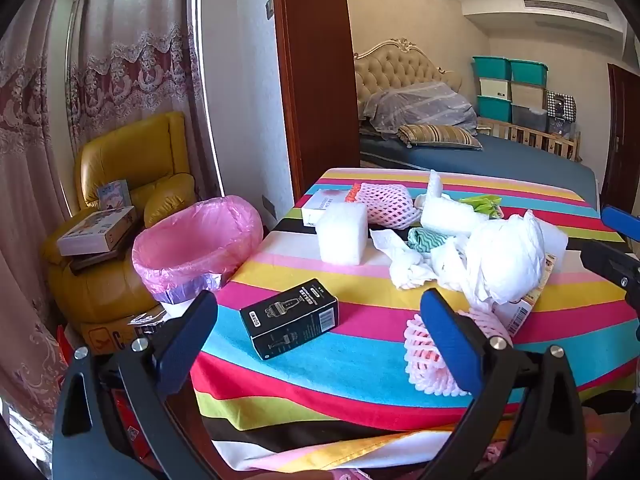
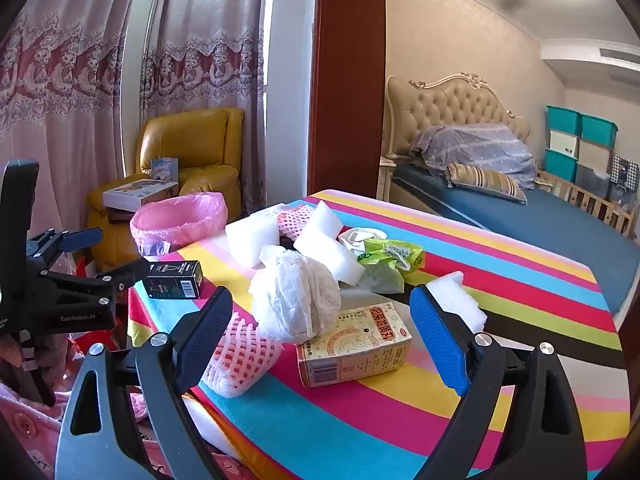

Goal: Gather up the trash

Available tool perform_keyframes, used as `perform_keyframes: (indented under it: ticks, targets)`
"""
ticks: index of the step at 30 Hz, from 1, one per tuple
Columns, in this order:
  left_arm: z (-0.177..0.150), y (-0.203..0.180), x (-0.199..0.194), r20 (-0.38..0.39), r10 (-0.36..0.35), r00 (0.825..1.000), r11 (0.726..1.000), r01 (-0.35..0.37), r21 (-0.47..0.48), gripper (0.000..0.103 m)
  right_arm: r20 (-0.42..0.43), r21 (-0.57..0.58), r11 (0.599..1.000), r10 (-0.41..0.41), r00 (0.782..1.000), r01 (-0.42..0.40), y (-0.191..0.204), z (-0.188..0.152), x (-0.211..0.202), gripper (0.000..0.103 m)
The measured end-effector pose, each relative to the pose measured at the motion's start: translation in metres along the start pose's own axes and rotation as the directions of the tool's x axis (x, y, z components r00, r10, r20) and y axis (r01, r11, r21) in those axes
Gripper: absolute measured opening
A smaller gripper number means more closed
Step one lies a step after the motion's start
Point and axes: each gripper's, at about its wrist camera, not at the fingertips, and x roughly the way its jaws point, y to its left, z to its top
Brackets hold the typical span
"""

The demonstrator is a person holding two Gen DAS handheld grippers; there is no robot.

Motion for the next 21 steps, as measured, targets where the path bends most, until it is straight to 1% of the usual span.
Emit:
perform_keyframes:
  ticks: [1, 5, 12, 14, 21]
  targets:
    - [0.0001, 0.0000, -0.0001, 0.001, 0.001, 1.000, 1.000, -0.001, 0.000, 0.098, 0.002, -0.004, 1.000, 0.001, 1.000, -0.001, 0.0004, -0.0002, 0.0001, 0.085]
    - [0.0000, 0.0000, 0.0000, 0.001, 0.000, 1.000, 1.000, 0.000, 0.000, 0.098, -0.010, 0.004, 1.000, 0.007, 1.000, -0.007, 0.0008, -0.0017, 0.0019, 0.085]
    - [-0.0003, 0.0002, -0.0007, 0.000, 0.000, 1.000, 1.000, 0.000, -0.003, 0.098, -0.012, 0.019, 1.000, 0.006, 1.000, -0.006, -0.0072, 0.0072, 0.0018, 0.085]
    - [-0.0003, 0.0003, -0.0005, -0.001, 0.000, 1.000, 1.000, 0.000, -0.004, 0.098, -0.008, 0.030, 0.999, 0.012, 1.000, -0.012, -0.0015, -0.0001, -0.0006, 0.085]
    - [-0.0003, 0.0007, -0.0003, -0.002, -0.002, 1.000, 1.000, 0.002, -0.005, 0.098, -0.003, 0.044, 0.999, 0.014, 1.000, -0.014, -0.0051, 0.0009, 0.0009, 0.085]
